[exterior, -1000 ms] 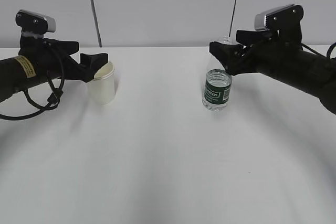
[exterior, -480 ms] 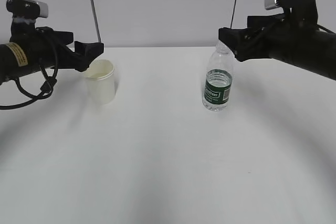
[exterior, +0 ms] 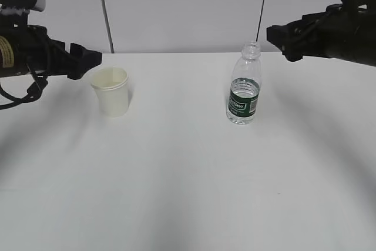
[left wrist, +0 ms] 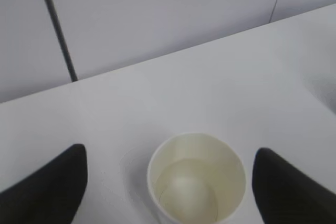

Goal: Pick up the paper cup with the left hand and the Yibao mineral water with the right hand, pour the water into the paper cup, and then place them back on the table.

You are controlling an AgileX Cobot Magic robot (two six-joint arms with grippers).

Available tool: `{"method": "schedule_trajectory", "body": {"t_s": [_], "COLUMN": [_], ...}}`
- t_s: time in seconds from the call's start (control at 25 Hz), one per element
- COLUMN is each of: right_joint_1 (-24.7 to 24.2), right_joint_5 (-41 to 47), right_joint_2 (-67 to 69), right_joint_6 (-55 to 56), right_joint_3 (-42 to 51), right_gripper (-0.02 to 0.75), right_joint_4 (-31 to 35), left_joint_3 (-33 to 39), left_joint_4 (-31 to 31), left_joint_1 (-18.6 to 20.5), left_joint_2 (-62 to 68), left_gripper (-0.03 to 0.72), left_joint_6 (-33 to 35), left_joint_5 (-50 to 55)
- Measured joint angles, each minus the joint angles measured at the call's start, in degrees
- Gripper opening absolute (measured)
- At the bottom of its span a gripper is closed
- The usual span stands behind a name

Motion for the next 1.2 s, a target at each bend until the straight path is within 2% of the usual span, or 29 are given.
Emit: {"method": "schedule_trajectory", "body": {"t_s": [0.16,0.24,0.36,0.48,0.56,0.72,0.88,1.08,1.2], "right_joint_1": [0.0,0.0,0.0,0.76,1.98,4.7,6.42,6.68,6.68], "right_joint_5": [7.37,11.95,19.4,26.53,30.42,36.47,40.25,48.57,54.69], "right_joint_2": [-4.77,-7.19,-10.66,-13.21,-14.13,-14.37,-14.37,-14.37,-14.37], "right_joint_6": [6.86,11.99,21.29,26.95,28.14,28.52,27.86,22.34,14.9], "right_joint_3": [0.13,0.13,0.13,0.13,0.13,0.17,0.17,0.17,0.17], "right_gripper": [0.594,0.594,0.594,0.594,0.594,0.594,0.593,0.591,0.59], "right_joint_4": [-4.85,-8.22,-13.49,-15.68,-15.97,-15.28,-11.38,-4.9,3.34], "left_joint_3": [0.31,0.37,0.37,0.37,0.37,0.37,0.37,0.37,0.37], "left_joint_4": [12.05,19.87,33.32,45.67,49.84,51.04,51.04,51.04,51.04], "left_joint_1": [0.0,0.0,0.0,0.0,0.0,0.0,0.0,0.0,0.0], "left_joint_2": [-3.92,-5.69,-7.63,-8.05,-8.05,-8.05,-8.11,-8.16,-8.16], "left_gripper": [0.577,0.577,0.575,0.573,0.571,0.557,0.555,0.552,0.549], "left_joint_6": [-14.97,-25.47,-40.84,-54.25,-60.11,-63.83,-65.38,-65.65,-65.65], "left_joint_5": [7.7,9.53,8.82,5.16,1.62,-5.34,-8.82,-9.75,-10.2]}}
